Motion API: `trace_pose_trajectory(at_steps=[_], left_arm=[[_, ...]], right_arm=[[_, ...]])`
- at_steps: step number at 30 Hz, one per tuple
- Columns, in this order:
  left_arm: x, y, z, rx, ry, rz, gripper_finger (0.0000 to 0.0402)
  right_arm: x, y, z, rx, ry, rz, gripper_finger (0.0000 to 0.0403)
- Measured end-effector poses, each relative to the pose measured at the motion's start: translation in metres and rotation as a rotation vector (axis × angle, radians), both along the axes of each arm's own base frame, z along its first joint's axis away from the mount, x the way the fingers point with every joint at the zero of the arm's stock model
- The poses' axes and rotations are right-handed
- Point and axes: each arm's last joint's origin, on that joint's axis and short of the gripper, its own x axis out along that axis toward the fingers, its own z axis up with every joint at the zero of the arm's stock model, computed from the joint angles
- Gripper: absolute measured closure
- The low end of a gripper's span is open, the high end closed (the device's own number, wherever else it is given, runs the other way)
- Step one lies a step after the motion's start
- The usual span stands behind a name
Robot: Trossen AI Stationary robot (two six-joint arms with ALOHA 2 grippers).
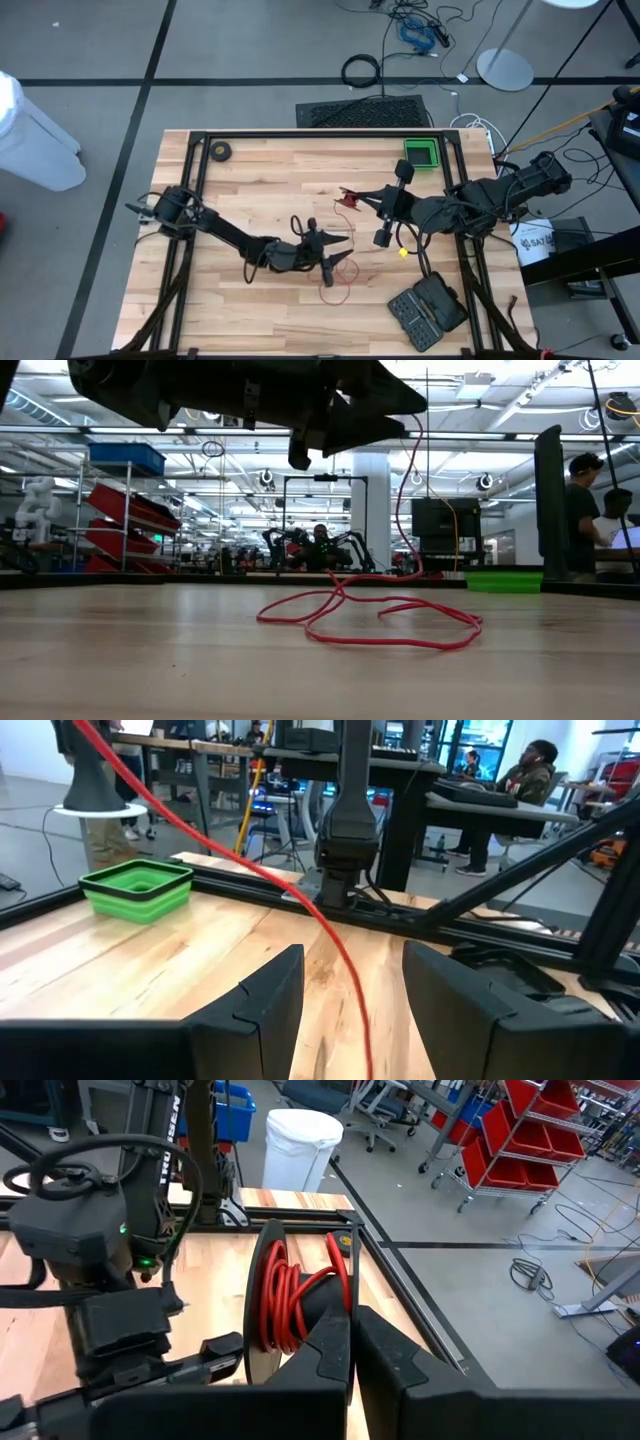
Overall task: Coil cords
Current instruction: Coil the red wire into the spool
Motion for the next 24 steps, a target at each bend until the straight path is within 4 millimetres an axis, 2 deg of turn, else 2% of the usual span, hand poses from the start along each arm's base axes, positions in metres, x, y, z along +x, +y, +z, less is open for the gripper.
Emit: trace_pose_trajectory(at_steps=[9,17,24], left_arm=[[0.005,0.013,0.000,-0.027,-0.007,0.004,0.0224],[0.009,0.015,0.006,-0.032,-0.026,-0.002,0.0224],[0.009,0.016,0.006,-0.030,-0.026,0.014,0.0248]], right_arm=[[0.000,0.000,0.000,0.000,0.000,0.000,0.0403],[0.000,0.000,0.000,0.000,0.000,0.000,0.0403],[0.000,0.000,0.000,-0.001,0.001,0.000,0.0403]])
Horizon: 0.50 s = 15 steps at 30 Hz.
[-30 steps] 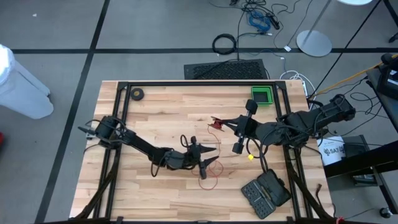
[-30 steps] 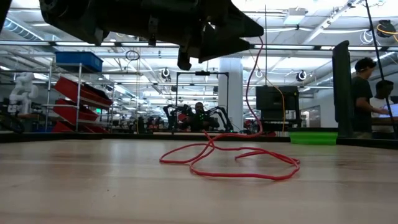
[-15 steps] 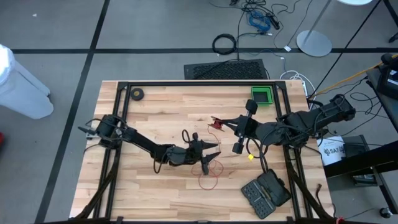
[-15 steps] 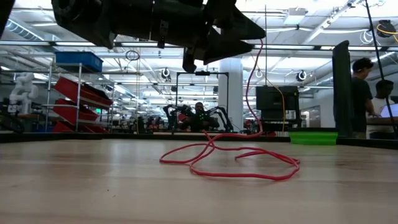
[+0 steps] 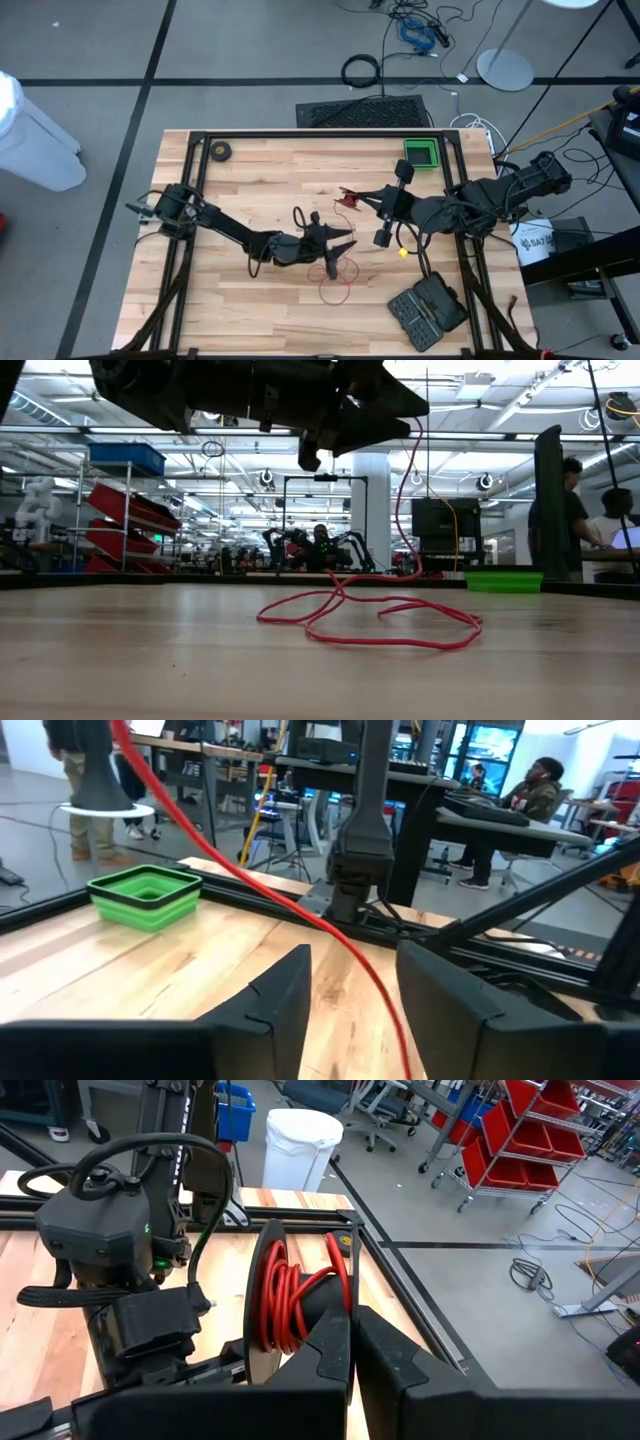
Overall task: Coil cords
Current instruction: Coil the red wire into the spool
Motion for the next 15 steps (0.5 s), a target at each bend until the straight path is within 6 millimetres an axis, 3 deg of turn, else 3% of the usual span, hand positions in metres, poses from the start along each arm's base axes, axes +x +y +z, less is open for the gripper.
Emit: trace_pose_trajectory(at_steps=[15], left_arm=[[0.0004,0.0021,-0.0001,0.107,0.028,0.019,0.0390]], right_arm=[[0.0008,0.0010,-0.0007,0.011,0.006,0.025,0.0403]])
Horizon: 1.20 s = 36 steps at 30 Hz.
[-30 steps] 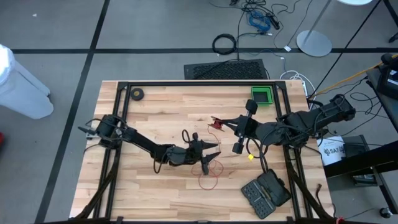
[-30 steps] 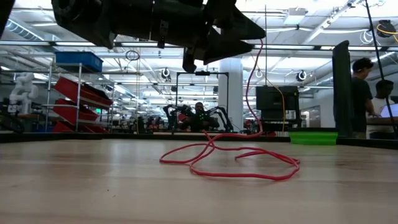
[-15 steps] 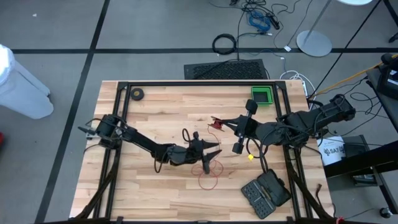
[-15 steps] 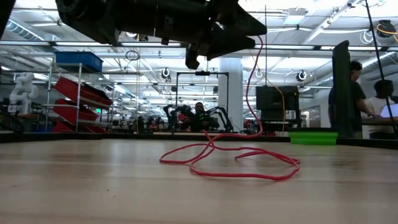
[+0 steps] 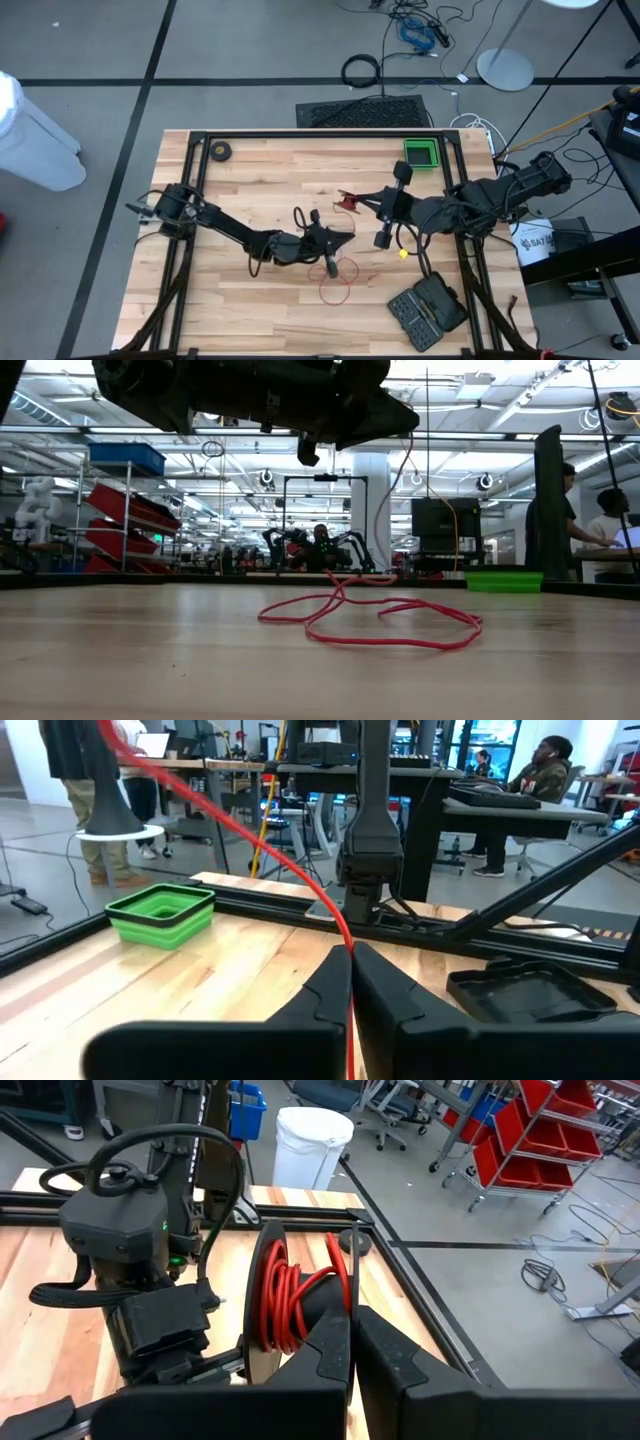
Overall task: Coil cords
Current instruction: Coil the red wire into the spool
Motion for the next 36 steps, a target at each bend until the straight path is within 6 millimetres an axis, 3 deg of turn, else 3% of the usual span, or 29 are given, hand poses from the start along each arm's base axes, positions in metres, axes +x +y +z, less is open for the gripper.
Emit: trace_pose_trajectory(at_steps=[9,17,23,36], left_arm=[[0.000,0.002,0.000,-0.001,-0.004,0.023,0.0396],[0.004,0.020,0.003,0.007,-0.027,0.082,0.0399],[0.007,0.036,0.004,-0.020,-0.046,0.112,0.0400],[0.006,0.040,0.015,-0.045,-0.159,0.119,0.0400]], right_arm=[[0.002,0.001,0.003,0.067,-0.058,-0.017,0.0403],[0.014,0.005,-0.002,0.076,-0.075,-0.026,0.0403],[0.037,0.004,-0.006,0.022,-0.118,-0.039,0.0403],[0.079,-0.001,-0.038,-0.129,-0.060,-0.203,0.0403]])
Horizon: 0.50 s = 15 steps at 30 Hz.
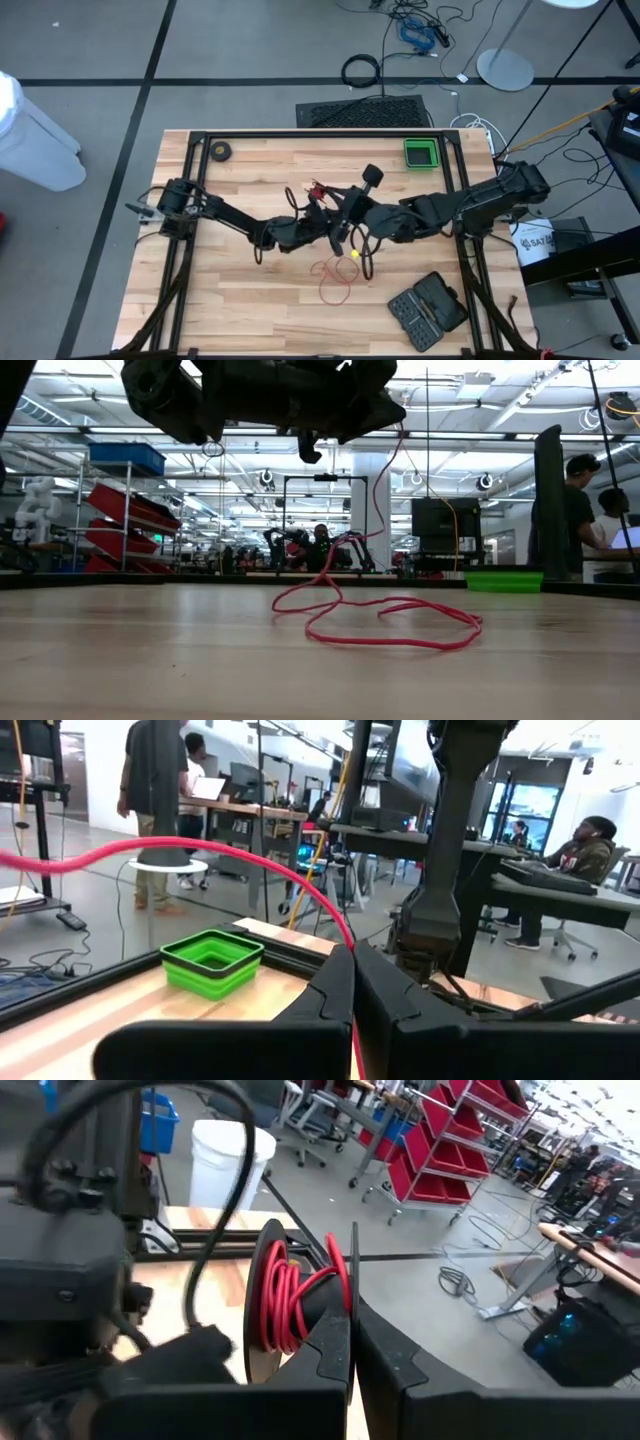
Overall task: Coil cords
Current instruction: Coil the red wire into the spool
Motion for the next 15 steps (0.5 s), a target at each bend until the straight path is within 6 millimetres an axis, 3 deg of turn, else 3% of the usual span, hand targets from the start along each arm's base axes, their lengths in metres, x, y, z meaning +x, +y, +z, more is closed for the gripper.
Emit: trace_pose_trajectory(at_steps=[7,15], left_arm=[[-0.004,-0.009,0.010,0.036,-0.048,-0.013,0.0400],[-0.014,-0.017,0.036,0.079,-0.079,-0.021,0.0401]], right_arm=[[-0.001,-0.003,-0.002,0.001,0.025,-0.005,0.0403],[-0.005,-0.005,-0.004,0.069,0.053,0.044,0.0403]])
